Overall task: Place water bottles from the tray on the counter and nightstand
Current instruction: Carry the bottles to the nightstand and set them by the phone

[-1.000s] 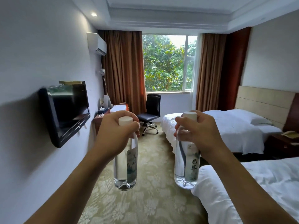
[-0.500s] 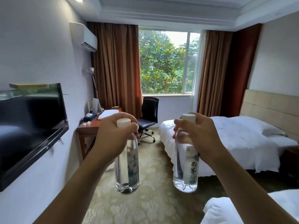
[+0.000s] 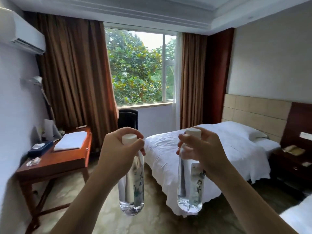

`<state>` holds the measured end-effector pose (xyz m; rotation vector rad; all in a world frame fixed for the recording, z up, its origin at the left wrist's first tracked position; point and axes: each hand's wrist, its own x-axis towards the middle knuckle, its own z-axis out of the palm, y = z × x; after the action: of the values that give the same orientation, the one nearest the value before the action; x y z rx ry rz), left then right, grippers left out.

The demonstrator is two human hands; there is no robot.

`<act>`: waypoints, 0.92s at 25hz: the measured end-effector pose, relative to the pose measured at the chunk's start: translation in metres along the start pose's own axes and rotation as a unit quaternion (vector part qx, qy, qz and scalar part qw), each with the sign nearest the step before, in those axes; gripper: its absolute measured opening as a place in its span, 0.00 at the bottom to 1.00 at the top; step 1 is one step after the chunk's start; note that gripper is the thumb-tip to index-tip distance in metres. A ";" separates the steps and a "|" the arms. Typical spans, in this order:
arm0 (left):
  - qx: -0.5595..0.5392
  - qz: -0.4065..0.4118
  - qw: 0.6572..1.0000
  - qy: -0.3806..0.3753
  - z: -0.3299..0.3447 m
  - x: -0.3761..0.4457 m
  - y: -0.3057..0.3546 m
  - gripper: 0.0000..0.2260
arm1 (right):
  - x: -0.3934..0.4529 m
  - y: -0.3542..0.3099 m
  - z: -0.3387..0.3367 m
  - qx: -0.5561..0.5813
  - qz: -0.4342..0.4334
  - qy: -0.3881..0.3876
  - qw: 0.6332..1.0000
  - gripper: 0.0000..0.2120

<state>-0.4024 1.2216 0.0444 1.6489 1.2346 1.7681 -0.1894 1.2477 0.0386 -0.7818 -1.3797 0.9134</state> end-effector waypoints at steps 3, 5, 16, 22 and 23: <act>-0.016 0.014 0.999 -0.043 0.046 0.067 -0.047 0.12 | 0.061 0.040 -0.023 -0.017 -0.003 0.035 0.999 0.08; -0.032 0.008 0.997 -0.064 0.084 0.109 -0.081 0.12 | 0.101 0.068 -0.046 -0.024 0.000 0.061 0.998 0.06; -0.138 0.013 0.975 -0.172 0.329 0.321 -0.180 0.04 | 0.314 0.157 -0.202 -0.058 -0.005 0.221 0.973 0.03; -0.204 0.028 0.942 -0.263 0.465 0.400 -0.236 0.07 | 0.385 0.203 -0.282 -0.109 -0.013 0.300 0.948 0.08; -0.216 0.027 0.935 -0.280 0.489 0.414 -0.246 0.07 | 0.399 0.211 -0.296 -0.122 -0.014 0.316 0.941 0.08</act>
<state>-0.0896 1.8319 0.0290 1.7419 0.5056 1.3222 0.0786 1.7163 0.0191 -1.1236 -0.9318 0.4037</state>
